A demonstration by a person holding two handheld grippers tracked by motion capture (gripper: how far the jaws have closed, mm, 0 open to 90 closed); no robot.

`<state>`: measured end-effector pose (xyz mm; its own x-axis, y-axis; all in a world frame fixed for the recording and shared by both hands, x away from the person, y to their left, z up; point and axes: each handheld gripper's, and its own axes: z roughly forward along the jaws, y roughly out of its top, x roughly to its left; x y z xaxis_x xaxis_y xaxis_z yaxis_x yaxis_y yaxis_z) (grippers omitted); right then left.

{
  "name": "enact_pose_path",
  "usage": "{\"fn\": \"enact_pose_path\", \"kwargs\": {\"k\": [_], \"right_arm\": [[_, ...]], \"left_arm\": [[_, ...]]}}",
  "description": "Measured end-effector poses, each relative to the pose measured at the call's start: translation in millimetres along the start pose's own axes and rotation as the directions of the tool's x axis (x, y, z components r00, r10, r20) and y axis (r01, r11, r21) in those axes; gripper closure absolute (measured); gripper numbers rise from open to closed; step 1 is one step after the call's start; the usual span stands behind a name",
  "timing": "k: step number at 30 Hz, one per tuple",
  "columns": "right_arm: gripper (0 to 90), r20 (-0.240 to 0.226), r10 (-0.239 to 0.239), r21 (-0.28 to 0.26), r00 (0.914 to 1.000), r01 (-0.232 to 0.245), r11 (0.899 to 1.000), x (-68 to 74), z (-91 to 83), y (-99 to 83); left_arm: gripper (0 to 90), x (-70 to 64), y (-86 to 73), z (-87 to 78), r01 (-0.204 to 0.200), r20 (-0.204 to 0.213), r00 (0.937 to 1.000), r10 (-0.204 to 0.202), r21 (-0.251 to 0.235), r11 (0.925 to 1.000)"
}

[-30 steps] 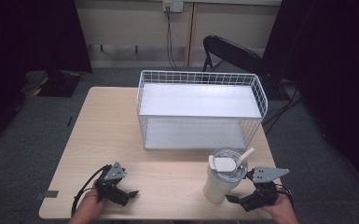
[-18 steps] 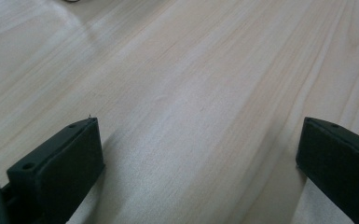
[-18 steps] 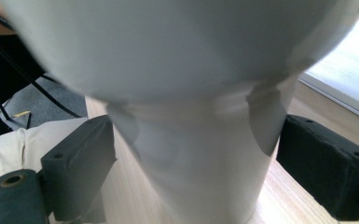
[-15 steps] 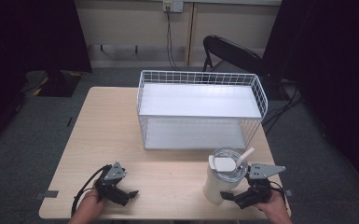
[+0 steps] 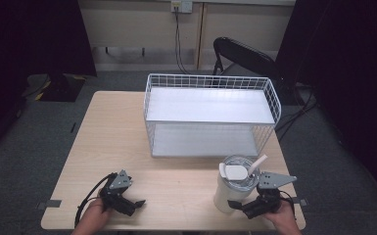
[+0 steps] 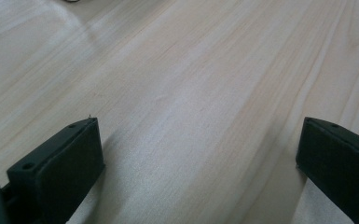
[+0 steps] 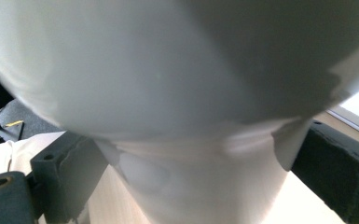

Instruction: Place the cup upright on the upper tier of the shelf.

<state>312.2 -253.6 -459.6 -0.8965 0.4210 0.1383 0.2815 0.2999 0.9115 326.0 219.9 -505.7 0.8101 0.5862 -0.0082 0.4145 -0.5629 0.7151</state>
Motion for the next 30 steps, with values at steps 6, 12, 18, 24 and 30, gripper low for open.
{"fn": "enact_pose_path", "kwargs": {"k": [6, 12, 18, 24, 30], "right_arm": [[6.2, 0.001, -0.007, -0.017, 1.0, 0.007, 1.0, -0.1, 2.5, -1.0], [6.2, 0.009, -0.026, -0.044, 0.9996, 0.027, 0.999, 0.9, 7.5, -1.3], [6.2, 0.023, -0.031, -0.067, 0.9993, 0.032, 0.997, 3.0, 9.3, -2.3], [6.9, 0.036, -0.018, -0.103, 0.9992, 0.021, 0.995, 5.2, 10.7, -4.4], [8.6, 0.074, -0.012, -0.125, 0.9972, 0.021, 0.992, 7.1, 10.7, -2.6]], "left_arm": [[0.0, 0.0, 0.0, 0.0, 0.0, 0.0, 1.0, 0.0, 0.0, 1.0], [0.0, -0.1, 0.1, 0.0, 0.0, 0.0, 1.0, 0.0, 0.002, 1.0], [0.0, -0.1, 0.1, 0.0, 0.0, 0.0, 1.0, 0.0, 0.002, 1.0], [0.0, -0.1, 0.2, 0.1, 0.0, 0.0, 1.0, 0.0, 0.001, 1.0], [0.0, 0.1, 0.3, 0.2, -0.002, 0.0, 1.0, 0.002, 0.001, 1.0]]}}
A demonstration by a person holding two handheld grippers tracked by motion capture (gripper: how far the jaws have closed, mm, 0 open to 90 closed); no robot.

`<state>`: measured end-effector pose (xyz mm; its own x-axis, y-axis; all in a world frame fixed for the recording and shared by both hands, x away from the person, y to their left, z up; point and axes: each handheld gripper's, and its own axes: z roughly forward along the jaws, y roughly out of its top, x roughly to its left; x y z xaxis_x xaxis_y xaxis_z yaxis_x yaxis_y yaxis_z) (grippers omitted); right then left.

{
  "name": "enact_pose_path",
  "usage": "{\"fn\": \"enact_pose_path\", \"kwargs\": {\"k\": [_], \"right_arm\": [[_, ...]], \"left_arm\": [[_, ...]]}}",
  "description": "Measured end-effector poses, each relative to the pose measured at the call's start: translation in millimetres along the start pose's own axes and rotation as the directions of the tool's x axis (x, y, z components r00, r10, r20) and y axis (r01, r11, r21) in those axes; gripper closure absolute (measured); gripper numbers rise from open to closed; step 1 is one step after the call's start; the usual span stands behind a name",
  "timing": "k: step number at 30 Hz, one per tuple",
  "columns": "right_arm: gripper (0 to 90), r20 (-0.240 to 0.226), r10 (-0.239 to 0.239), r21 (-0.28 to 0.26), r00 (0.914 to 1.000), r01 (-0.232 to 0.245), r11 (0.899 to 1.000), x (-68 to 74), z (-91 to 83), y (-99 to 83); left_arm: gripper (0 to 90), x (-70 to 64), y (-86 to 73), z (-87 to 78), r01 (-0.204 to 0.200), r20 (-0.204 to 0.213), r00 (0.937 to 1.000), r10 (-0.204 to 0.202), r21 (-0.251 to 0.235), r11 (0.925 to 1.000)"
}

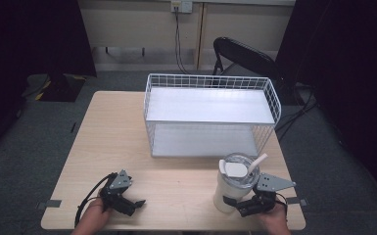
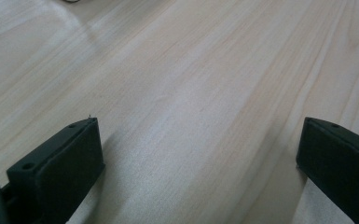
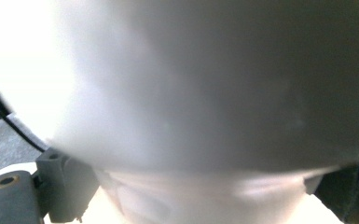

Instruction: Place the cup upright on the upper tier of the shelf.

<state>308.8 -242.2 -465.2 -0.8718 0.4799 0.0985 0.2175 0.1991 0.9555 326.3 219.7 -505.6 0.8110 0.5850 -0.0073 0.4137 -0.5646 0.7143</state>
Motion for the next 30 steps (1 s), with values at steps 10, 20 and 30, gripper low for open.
{"fn": "enact_pose_path", "kwargs": {"k": [10, 20, 30], "right_arm": [[9.0, 0.014, -0.012, 0.008, 0.9998, 0.012, 1.0, 1.9, -1.9, 4.4], [9.2, 0.027, 0.046, -0.018, 0.9986, -0.046, 0.999, -5.2, -7.7, 19.6], [9.2, 0.025, 0.064, -0.009, 0.9976, -0.064, 0.998, -8.9, -7.2, 34.3]], "left_arm": [[0.0, 0.2, 0.1, 0.1, -0.002, 0.002, 1.0, 0.002, 0.0, 1.0], [0.0, 0.2, 0.1, 0.1, -0.001, 0.001, 1.0, 0.001, 0.0, 1.0], [0.0, 0.2, 0.2, 0.2, -0.002, 0.002, 1.0, 0.002, 0.0, 1.0]]}}
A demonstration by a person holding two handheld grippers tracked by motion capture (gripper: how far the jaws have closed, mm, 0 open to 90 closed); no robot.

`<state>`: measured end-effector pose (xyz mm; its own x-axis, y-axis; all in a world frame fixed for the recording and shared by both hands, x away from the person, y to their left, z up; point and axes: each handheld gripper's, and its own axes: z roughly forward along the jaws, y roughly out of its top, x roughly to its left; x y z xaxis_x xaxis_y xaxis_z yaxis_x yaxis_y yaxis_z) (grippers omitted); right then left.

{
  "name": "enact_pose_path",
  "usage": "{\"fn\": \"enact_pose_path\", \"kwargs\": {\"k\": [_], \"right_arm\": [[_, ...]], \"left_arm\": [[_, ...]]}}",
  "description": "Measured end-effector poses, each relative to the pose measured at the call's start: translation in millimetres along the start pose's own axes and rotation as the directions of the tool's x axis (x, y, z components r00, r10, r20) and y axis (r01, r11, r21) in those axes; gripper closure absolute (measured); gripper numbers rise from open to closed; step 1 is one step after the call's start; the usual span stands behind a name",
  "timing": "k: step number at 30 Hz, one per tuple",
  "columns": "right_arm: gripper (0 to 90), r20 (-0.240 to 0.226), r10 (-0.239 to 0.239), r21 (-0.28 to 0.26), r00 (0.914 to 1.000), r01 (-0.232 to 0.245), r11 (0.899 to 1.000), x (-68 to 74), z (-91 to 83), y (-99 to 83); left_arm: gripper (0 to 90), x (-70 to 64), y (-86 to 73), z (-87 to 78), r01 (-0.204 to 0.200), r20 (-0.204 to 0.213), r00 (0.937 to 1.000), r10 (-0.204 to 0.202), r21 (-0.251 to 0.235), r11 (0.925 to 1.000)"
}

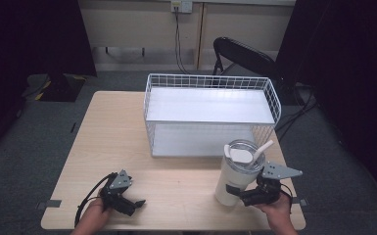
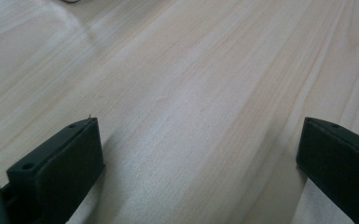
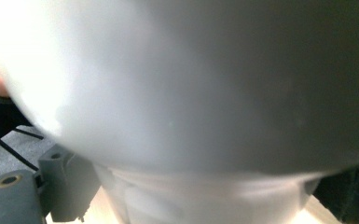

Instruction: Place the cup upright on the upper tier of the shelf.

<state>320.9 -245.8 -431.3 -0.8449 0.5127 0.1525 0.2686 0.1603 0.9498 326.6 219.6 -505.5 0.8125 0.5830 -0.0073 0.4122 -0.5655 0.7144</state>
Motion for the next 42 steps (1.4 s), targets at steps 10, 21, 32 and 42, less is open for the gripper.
{"fn": "enact_pose_path", "kwargs": {"k": [10, 21, 32, 42], "right_arm": [[9.1, 0.008, 0.012, -0.005, 0.9999, -0.012, 1.0, -5.0, 1.4, 24.1], [9.2, 0.022, 0.018, -0.012, 0.9996, -0.018, 1.0, -10.4, 5.2, 50.2], [9.3, 0.035, 0.012, -0.021, 0.9993, -0.011, 1.0, -15.3, 7.1, 73.9], [9.3, 0.049, 0.01, -0.027, 0.9988, -0.009, 1.0, -19.4, 7.8, 93.8]], "left_arm": [[0.0, 0.2, 0.1, -0.1, -0.001, 0.002, 1.0, 0.001, 0.001, 1.0], [0.0, 0.1, 0.1, 0.0, 0.001, 0.002, 1.0, -0.001, 0.0, 1.0], [0.0, 0.1, 0.1, 0.0, 0.001, 0.002, 1.0, -0.001, 0.0, 1.0], [0.0, 0.1, 0.1, 0.0, 0.001, 0.002, 1.0, -0.001, 0.0, 1.0]]}}
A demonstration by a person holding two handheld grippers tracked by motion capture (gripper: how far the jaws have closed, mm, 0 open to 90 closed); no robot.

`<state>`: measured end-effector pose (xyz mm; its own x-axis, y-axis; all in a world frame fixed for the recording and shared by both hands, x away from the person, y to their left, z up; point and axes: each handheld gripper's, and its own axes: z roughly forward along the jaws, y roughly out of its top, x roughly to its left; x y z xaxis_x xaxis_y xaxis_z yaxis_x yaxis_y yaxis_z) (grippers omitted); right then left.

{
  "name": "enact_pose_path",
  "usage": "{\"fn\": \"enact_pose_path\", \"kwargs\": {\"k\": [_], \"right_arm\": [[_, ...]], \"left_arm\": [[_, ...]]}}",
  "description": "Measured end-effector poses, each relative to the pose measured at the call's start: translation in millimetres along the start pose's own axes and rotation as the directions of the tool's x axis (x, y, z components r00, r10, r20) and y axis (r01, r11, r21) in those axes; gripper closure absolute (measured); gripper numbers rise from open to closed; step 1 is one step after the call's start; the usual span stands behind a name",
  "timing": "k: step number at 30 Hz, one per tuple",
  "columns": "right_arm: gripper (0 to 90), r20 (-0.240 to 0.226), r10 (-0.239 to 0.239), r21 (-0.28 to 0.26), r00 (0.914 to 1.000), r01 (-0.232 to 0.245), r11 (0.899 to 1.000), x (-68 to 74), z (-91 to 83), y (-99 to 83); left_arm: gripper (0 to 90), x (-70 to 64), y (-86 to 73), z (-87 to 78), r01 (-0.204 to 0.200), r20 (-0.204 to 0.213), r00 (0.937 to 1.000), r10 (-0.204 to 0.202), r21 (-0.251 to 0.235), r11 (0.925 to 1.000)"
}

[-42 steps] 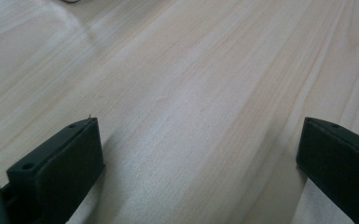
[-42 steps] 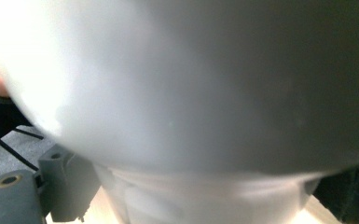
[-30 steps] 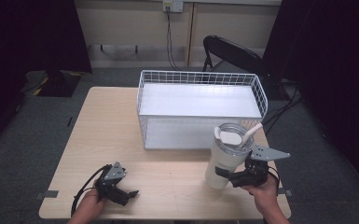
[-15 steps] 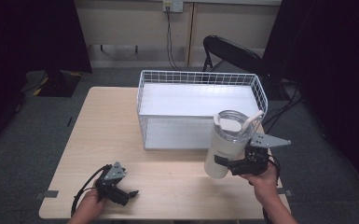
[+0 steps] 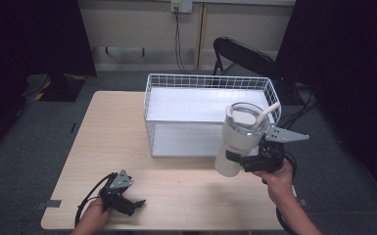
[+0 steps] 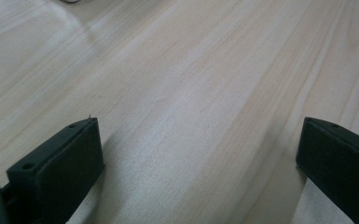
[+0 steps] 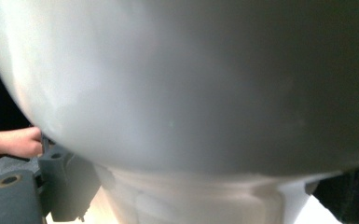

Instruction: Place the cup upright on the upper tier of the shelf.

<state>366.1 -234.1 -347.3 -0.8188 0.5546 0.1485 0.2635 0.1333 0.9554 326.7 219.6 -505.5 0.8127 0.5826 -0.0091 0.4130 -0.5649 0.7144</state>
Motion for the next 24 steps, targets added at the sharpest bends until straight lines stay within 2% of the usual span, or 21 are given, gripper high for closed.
{"fn": "enact_pose_path", "kwargs": {"k": [13, 24], "right_arm": [[9.3, 0.007, -0.035, 0.009, 0.9994, 0.035, 0.999, -0.4, 4.6, 35.6], [9.3, -0.003, -0.047, 0.016, 0.9989, 0.047, 0.999, 0.9, 8.3, 54.8]], "left_arm": [[0.0, 0.1, 0.0, -0.1, -0.001, 0.0, 1.0, 0.001, 0.001, 1.0], [0.0, 0.0, 0.0, 0.0, 0.0, 0.0, 1.0, 0.0, 0.0, 1.0]]}}
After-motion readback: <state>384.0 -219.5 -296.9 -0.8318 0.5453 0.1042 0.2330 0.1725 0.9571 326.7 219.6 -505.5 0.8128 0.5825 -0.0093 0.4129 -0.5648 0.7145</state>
